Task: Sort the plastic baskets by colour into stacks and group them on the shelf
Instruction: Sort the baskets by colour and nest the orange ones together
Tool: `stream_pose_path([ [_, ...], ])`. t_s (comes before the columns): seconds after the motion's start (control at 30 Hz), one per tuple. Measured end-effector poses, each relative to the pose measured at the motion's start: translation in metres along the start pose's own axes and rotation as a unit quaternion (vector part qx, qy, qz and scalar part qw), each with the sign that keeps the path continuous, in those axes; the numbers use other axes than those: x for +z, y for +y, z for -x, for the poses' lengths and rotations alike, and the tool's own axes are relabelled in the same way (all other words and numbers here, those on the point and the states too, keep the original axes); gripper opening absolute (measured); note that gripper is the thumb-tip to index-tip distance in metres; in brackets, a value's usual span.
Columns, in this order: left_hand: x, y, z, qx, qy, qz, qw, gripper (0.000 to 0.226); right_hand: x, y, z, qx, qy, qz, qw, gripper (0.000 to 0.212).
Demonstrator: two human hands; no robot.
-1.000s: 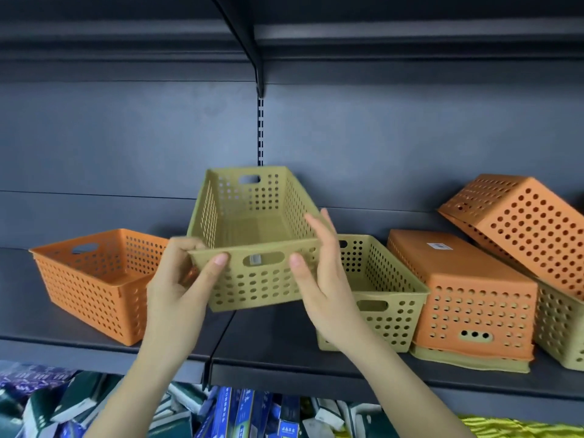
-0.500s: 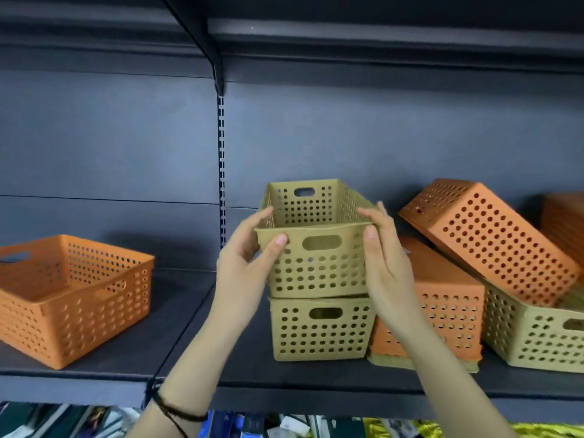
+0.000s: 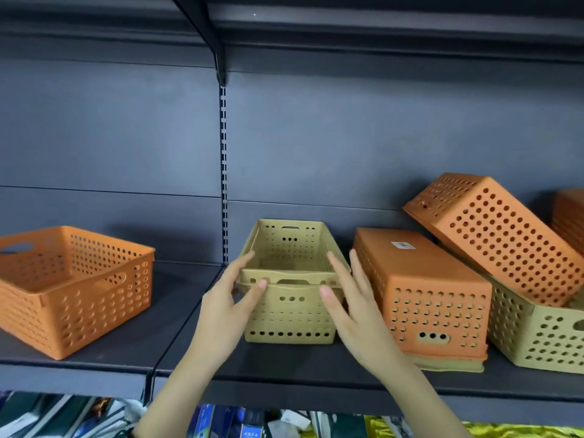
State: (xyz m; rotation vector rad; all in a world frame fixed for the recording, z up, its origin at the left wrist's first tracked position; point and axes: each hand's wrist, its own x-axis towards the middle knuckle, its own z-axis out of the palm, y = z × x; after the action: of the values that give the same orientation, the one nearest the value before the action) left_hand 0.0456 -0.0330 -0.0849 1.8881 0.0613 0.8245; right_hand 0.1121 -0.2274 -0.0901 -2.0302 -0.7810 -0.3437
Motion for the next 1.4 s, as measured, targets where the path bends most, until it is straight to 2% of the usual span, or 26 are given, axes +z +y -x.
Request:
stream_pose_path([
  [0.13, -0.007, -0.006, 0.003, 0.02, -0.028, -0.007, 0.999, 0.033, 0.019, 0.004, -0.003, -0.032, 0.024, -0.065, 0.997, 0.061],
  [0.23, -0.03, -0.012, -0.002, 0.079, 0.019, -0.102, 0.992, 0.033, 0.025, 0.007, -0.008, -0.042, 0.048, -0.054, 0.996, 0.053],
  [0.27, -0.044, -0.016, -0.006, 0.103, 0.064, -0.165, 0.979, 0.031, 0.027, 0.007, -0.01, -0.044, 0.046, -0.052, 0.997, 0.051],
  [0.33, -0.078, -0.031, -0.014, 0.144, 0.172, -0.333, 0.916, 0.035, 0.03, 0.006, -0.012, -0.05, 0.041, -0.047, 0.997, 0.049],
  [0.4, -0.115, -0.049, -0.019, 0.102, 0.241, -0.452, 0.853, 0.043, 0.034, 0.003, -0.013, -0.051, 0.036, -0.052, 0.997, 0.049],
  [0.47, -0.144, -0.064, -0.018, 0.026, 0.266, -0.49, 0.83, 0.048, 0.039, 0.001, -0.013, -0.056, 0.036, -0.061, 0.996, 0.052],
  [0.53, -0.165, -0.076, -0.014, -0.027, 0.272, -0.484, 0.831, 0.054, 0.044, -0.001, -0.013, -0.059, 0.041, -0.074, 0.995, 0.057],
  [0.6, -0.177, -0.077, -0.011, -0.073, 0.279, -0.438, 0.851, 0.053, 0.049, -0.004, -0.013, -0.057, 0.043, -0.088, 0.994, 0.061],
  [0.67, -0.181, -0.074, -0.01, -0.108, 0.282, -0.382, 0.874, 0.046, 0.055, -0.006, -0.013, -0.051, 0.043, -0.097, 0.993, 0.063],
  [0.73, -0.181, -0.072, -0.009, -0.108, 0.296, -0.364, 0.877, 0.037, 0.061, -0.009, -0.013, -0.047, 0.042, -0.099, 0.993, 0.064],
  [1.0, -0.183, -0.048, -0.011, 0.033, 0.373, -0.269, 0.887, 0.03, 0.078, -0.018, -0.017, -0.043, 0.032, -0.1, 0.994, 0.06],
  [1.2, -0.175, -0.003, -0.016, 0.147, 0.423, -0.175, 0.877, 0.029, 0.092, -0.032, -0.023, -0.067, 0.022, -0.083, 0.994, 0.062],
  [1.3, -0.169, 0.02, -0.022, 0.201, 0.415, -0.124, 0.879, 0.027, 0.108, -0.043, -0.028, -0.075, -0.002, -0.102, 0.992, 0.064],
  [1.4, -0.155, 0.042, -0.023, 0.212, 0.379, -0.089, 0.896, 0.029, 0.123, -0.053, -0.034, -0.08, -0.055, -0.15, 0.984, 0.069],
])
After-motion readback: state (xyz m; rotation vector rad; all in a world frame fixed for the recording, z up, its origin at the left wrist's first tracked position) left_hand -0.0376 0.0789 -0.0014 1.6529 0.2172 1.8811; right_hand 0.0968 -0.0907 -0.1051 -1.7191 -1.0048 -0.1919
